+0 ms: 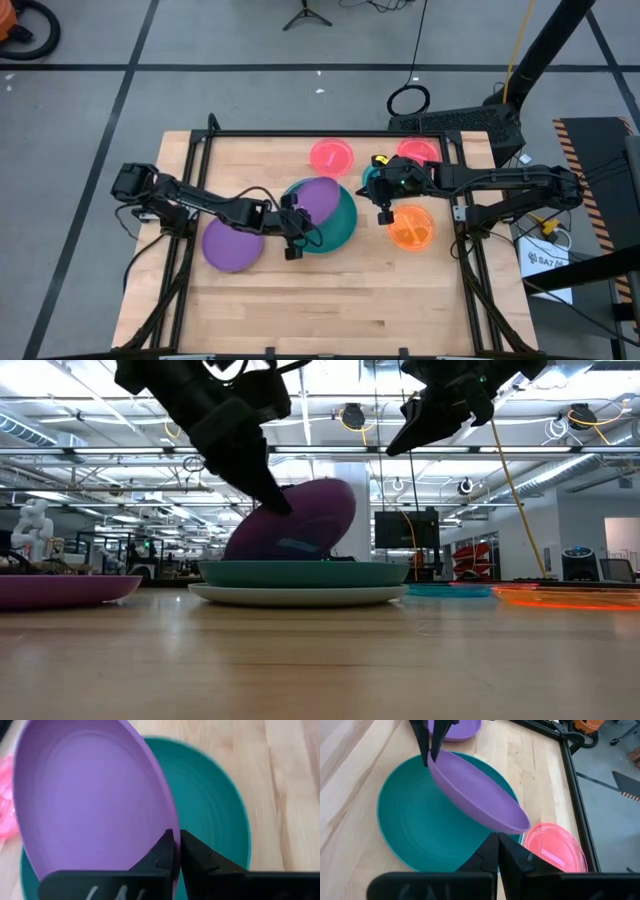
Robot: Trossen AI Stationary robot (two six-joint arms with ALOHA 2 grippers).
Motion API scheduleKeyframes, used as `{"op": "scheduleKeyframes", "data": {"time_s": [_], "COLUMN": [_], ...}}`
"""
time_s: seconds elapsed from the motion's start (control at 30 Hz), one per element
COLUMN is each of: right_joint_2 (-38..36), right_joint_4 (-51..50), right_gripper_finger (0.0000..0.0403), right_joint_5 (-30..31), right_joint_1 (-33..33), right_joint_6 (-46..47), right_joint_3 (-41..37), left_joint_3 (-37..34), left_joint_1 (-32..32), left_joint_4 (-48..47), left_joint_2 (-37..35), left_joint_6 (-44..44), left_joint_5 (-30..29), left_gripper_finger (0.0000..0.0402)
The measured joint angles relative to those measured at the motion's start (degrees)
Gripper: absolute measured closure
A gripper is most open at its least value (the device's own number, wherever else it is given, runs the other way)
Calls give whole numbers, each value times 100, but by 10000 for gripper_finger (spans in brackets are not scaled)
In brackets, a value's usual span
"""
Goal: Stack plastic plates
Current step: Stack the top violet plate on the green plate
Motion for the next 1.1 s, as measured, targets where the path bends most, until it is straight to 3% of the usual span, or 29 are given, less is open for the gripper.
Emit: {"op": "scheduleKeyframes", "data": {"time_s": [0.8,1.1], "right_joint_2": [0,0], "right_joint_4": [-28,-28], "right_gripper_finger": [401,401], "right_joint_5": [-2,-4], "right_joint_1": [0,0], "right_joint_6": [24,26], "right_joint_3": [0,0], "left_joint_3": [8,8], "left_joint_1": [0,0], "left_joint_4": [-138,-278], "left_joint_2": [-1,-2], "left_joint_6": [-127,-401], "left_joint_5": [0,-52], "left_gripper_finger": [362,277]}}
